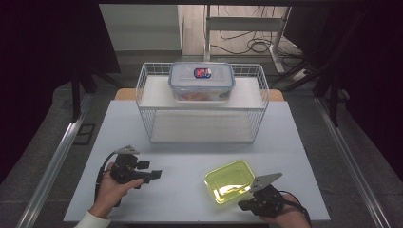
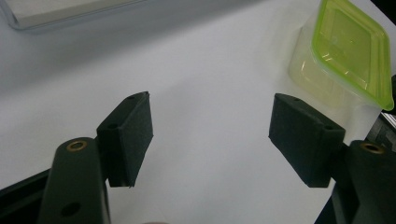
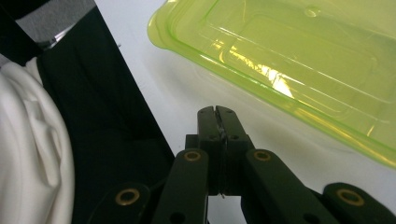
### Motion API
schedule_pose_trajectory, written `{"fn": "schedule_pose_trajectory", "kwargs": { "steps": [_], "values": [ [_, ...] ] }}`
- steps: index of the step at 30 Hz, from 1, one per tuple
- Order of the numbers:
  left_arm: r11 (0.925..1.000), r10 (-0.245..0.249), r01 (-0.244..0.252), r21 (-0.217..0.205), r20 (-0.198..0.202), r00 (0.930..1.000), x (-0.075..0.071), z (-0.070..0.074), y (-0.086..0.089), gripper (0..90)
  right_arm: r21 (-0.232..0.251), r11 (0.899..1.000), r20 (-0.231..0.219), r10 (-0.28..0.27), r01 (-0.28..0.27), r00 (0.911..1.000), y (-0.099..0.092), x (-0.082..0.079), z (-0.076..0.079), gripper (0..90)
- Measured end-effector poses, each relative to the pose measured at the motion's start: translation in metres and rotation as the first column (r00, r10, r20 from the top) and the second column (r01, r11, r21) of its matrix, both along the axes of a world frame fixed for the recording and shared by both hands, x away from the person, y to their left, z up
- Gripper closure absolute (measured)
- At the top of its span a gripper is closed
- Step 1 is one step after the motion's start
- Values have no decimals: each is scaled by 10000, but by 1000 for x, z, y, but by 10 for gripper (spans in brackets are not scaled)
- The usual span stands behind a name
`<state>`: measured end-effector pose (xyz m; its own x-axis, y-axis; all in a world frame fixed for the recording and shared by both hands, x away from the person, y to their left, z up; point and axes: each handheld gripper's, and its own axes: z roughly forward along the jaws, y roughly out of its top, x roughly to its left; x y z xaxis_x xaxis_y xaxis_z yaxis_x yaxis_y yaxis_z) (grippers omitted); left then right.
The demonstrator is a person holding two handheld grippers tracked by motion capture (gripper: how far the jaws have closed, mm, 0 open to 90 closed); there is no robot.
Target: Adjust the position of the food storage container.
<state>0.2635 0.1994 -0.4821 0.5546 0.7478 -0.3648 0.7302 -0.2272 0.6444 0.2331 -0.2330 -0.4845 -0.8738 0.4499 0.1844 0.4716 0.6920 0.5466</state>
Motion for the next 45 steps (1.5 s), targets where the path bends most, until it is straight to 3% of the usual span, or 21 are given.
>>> {"fn": "schedule_pose_trajectory", "kwargs": {
  "steps": [6, 15, 26, 30, 32, 36, 41, 43, 45],
  "values": [
    [10000, -32, 32, 74, -14, 10000, 0, -2, -1, 303, -250, 9997, 8, -84, 84, 10000, 9, 8, -3, 891],
    [9999, 100, -100, 52, 168, 9998, 0, -2, 0, 305, -325, 9971, 25, -690, 690, 9976, 28, 20, -6, 891],
    [9999, 81, -82, 61, 161, 9998, 1, -4, 0, 303, -150, 9915, 252, -1290, 1294, 9913, 46, 23, -13, 891],
    [9999, 135, -135, 18, 179, 9997, 0, -3, 2, 302, 142, 9928, 263, -1190, 1186, 9925, 41, 15, -3, 891],
    [9999, 158, -158, -6, 178, 9997, 0, -2, 3, 303, 393, 9904, 538, -1346, 1326, 9894, 32, 12, 8, 891],
    [9996, 262, -261, -74, 179, 9995, -1, -1, 3, 300, 812, 9702, 952, -2354, 2281, 9672, 6, 20, 26, 891],
    [9990, 374, -368, -239, 265, 9989, -1, 3, 5, 299, 808, 9215, 1291, -3876, 3799, 9127, -24, 43, 35, 891],
    [9986, 413, -401, -341, 356, 9985, -3, 6, 6, 298, 810, 9084, 1273, -4176, 4102, 8997, -29, 52, 36, 891],
    [9985, 433, -419, -360, 399, 9983, -4, 7, 7, 297, 563, 8904, 1311, -4551, 4517, 8807, -31, 64, 32, 891]
  ]
}}
